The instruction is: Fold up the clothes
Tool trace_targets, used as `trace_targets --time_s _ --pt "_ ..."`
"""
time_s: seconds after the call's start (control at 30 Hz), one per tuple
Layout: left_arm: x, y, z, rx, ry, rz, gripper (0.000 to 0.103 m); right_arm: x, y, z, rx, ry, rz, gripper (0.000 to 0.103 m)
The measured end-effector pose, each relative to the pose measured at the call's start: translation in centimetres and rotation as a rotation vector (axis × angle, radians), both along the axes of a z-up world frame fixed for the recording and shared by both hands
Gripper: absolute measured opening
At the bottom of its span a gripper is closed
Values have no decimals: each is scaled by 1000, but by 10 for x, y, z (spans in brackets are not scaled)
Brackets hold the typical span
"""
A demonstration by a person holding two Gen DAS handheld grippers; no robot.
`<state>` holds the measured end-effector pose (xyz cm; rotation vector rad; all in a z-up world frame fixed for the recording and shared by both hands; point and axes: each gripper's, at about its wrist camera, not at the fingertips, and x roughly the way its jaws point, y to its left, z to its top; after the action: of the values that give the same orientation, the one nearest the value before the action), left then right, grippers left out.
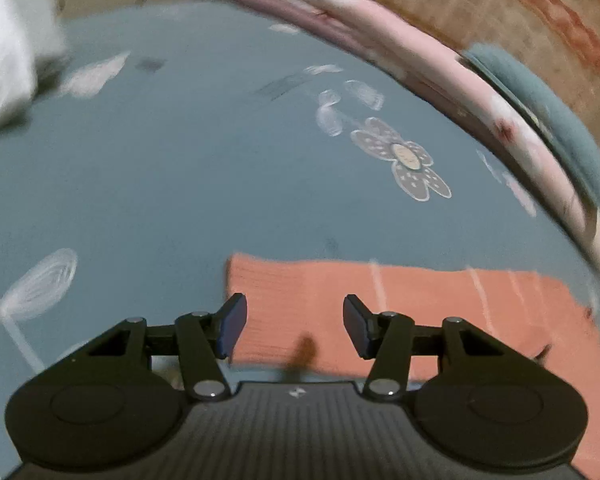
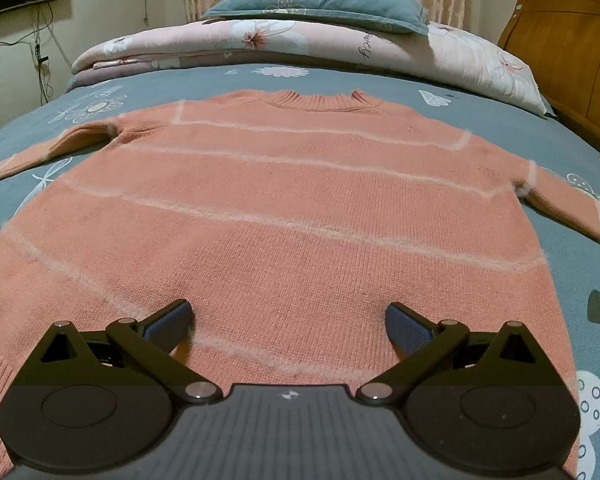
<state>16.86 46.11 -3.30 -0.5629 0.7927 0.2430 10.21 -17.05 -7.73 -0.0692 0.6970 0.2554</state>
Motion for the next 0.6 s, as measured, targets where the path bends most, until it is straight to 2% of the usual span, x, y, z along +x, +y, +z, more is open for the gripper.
trace_targets --time_s 0.2,0.27,0.37,0.47,0.6 --pt "-30 4 -28 -296 -65 65 54 0 0 0 2 -4 -2 103" --pt "-28 2 -42 -342 -64 93 54 0 0 0 3 -4 -2 103" --pt "-23 1 -50 -362 -122 130 62 0 0 0 4 -5 -3 103" --pt "-18 1 -57 -379 -179 167 62 0 1 0 5 -6 -4 103" --pt "-6 2 -57 -331 -222 197 63 0 0 0 5 -8 -4 103"
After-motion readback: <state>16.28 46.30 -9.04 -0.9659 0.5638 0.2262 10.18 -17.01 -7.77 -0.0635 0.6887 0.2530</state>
